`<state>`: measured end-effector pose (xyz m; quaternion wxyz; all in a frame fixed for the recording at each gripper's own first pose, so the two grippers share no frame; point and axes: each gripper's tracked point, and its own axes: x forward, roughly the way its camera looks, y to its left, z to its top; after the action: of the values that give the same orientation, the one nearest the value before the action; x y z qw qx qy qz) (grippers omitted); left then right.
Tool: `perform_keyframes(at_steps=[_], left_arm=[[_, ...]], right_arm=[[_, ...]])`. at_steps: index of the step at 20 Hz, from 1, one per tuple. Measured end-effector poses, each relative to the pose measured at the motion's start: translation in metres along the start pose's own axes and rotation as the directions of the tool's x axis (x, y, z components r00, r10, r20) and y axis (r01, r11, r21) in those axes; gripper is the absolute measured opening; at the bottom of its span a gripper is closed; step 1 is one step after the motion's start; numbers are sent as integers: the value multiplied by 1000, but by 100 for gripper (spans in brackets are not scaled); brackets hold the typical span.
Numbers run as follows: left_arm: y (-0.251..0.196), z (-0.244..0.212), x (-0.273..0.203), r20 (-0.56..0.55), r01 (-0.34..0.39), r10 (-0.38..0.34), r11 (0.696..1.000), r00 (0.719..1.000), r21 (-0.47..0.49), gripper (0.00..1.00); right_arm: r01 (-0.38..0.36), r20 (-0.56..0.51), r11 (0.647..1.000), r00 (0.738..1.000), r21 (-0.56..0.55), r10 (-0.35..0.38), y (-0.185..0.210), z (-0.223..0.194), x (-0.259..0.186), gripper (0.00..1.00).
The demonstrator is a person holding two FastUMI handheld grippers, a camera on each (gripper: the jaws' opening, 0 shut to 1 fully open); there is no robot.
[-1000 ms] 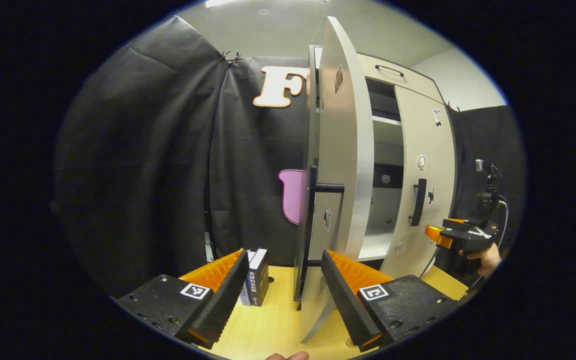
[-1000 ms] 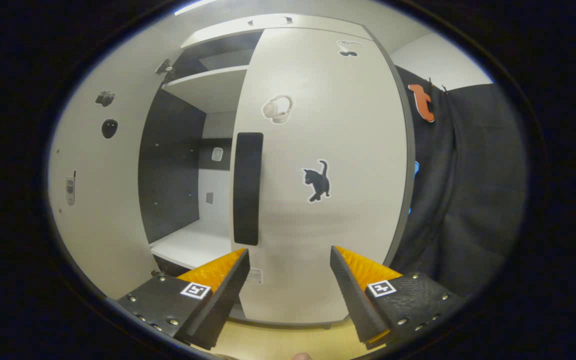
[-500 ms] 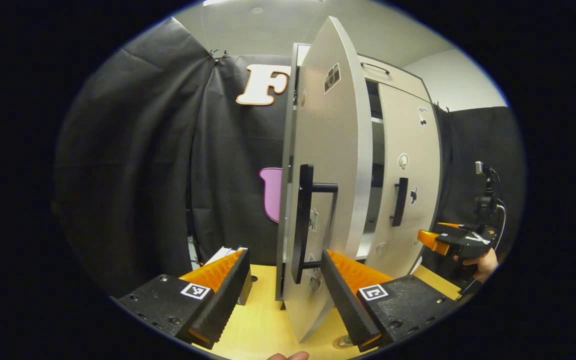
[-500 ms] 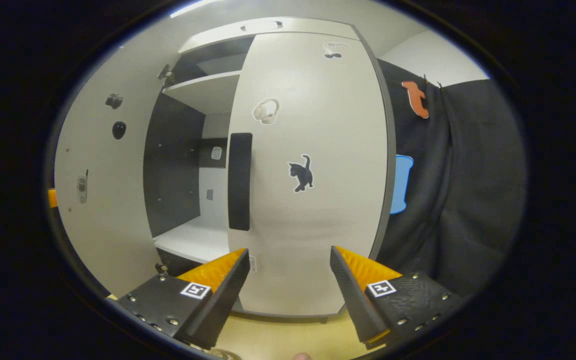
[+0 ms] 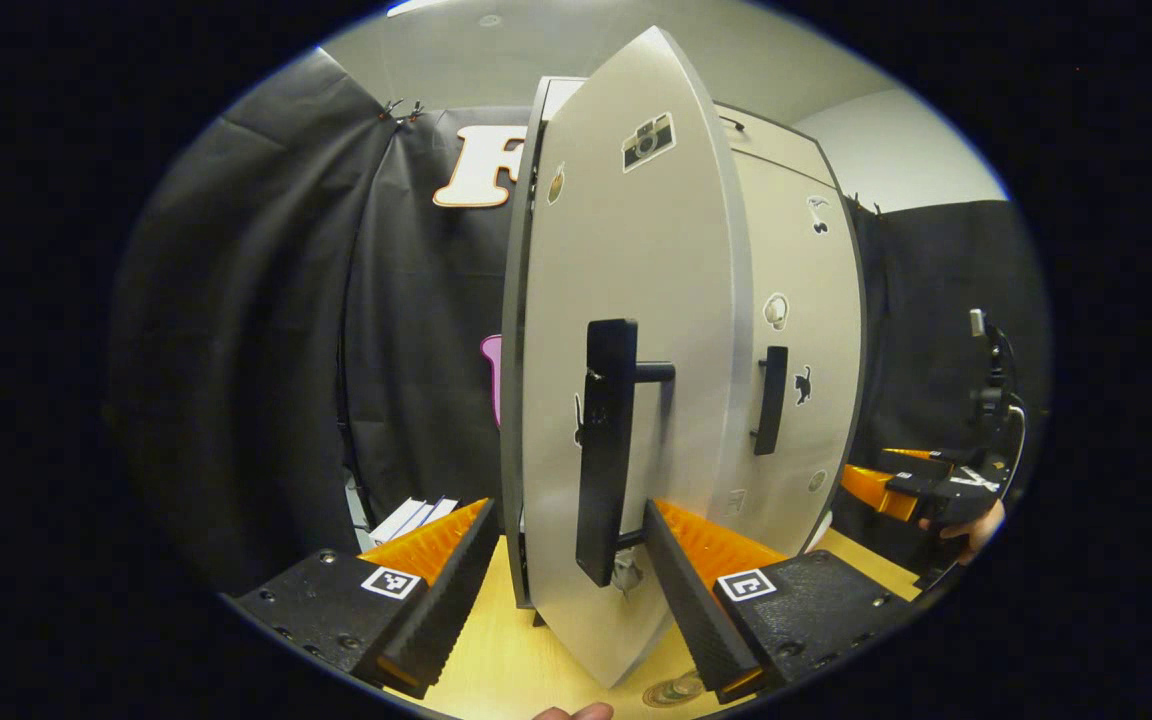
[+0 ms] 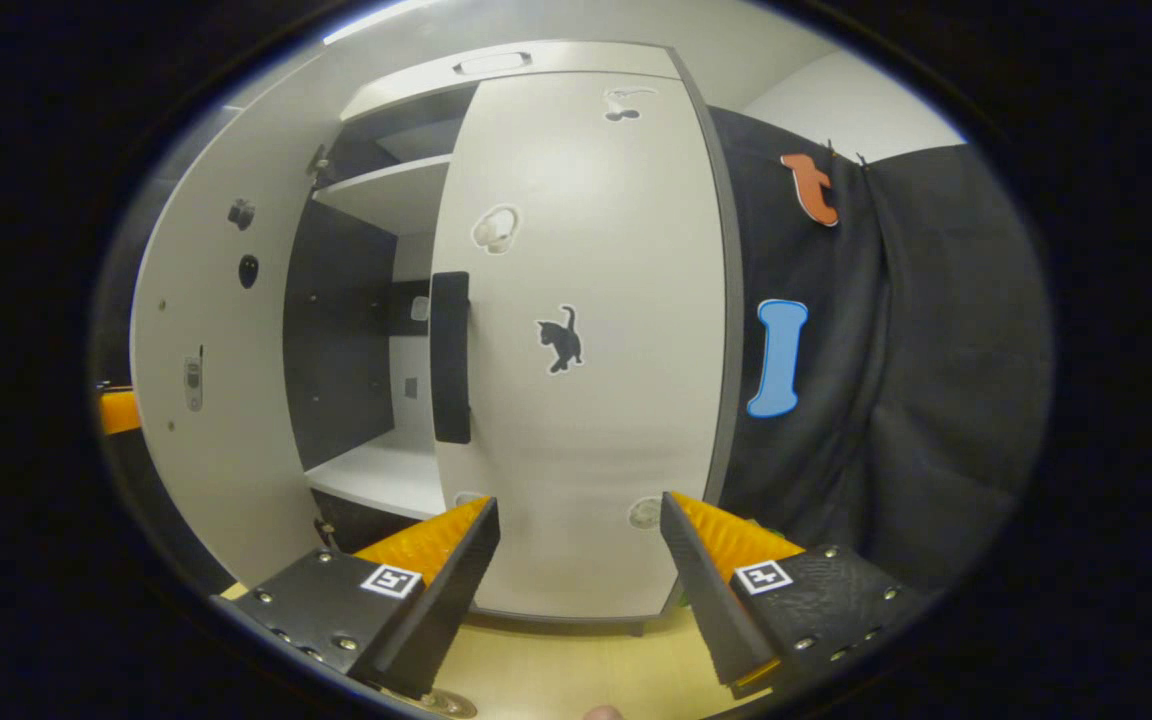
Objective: Grasp the bottle in the cabinet with the left hand and place it on the coaster, then close the right door with the right hand and the left door with the left hand.
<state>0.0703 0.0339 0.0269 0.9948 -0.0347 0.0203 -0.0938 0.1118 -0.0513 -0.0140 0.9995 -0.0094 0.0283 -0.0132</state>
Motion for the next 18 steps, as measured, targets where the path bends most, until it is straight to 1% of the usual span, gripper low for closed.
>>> perform_keyframes(at_steps=[2,4,7,8,9,10,11,12,15,18], left_arm=[[-6,-1,7,-8,-2,2,1000,1000,-11,93],[-16,-2,16,-7,16,-16,999,1000,-28,93],[-39,-2,27,-10,49,-50,998,999,-27,93],[-48,-4,32,-12,68,-68,997,998,-24,87],[-55,-8,37,-22,67,-68,998,997,-12,92],[-56,-11,43,-18,55,-55,998,998,3,93],[-63,-10,51,-3,60,-60,998,998,13,95],[-68,-11,59,0,58,-58,998,998,17,99],[-82,-12,79,13,60,-60,998,998,-9,99],[-90,-12,94,14,65,-65,998,998,-3,100]], right_arm=[[8,4,1000,1000,1,-8,-7,1,-2,98],[14,6,1000,1000,5,-14,-13,1,-3,98],[27,0,1000,1000,11,-27,-26,-3,-5,98],[33,-1,999,999,13,-33,-31,-3,-5,98],[43,-1,999,999,14,-43,-37,-4,-6,98],[55,0,998,998,15,-55,-44,-4,-6,98],[72,3,997,997,18,-72,-53,-2,-6,98],[88,5,996,996,22,-88,-61,-1,-5,99],[112,0,993,994,36,-112,-80,0,-6,99],[114,-5,993,993,28,-114,-87,-2,-4,99]])
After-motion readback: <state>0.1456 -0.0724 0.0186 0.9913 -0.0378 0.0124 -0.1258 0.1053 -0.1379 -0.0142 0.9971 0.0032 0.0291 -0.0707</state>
